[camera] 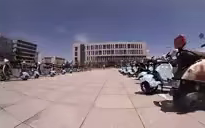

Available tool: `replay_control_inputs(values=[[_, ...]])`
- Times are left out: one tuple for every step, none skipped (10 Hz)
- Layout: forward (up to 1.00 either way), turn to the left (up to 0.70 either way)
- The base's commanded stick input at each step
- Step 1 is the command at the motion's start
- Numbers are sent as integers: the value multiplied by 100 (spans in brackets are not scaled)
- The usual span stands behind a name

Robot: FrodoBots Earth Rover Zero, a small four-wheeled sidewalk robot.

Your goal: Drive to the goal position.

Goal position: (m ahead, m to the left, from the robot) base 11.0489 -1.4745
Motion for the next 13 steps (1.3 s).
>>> replay_control_inputs(values=[[70, -27], [70, -8], [70, 1], [70, 0], [70, 0], [70, 0], [70, 0], [70, 0], [70, 0], [70, 0], [70, 0], [70, 0], [70, 0]])
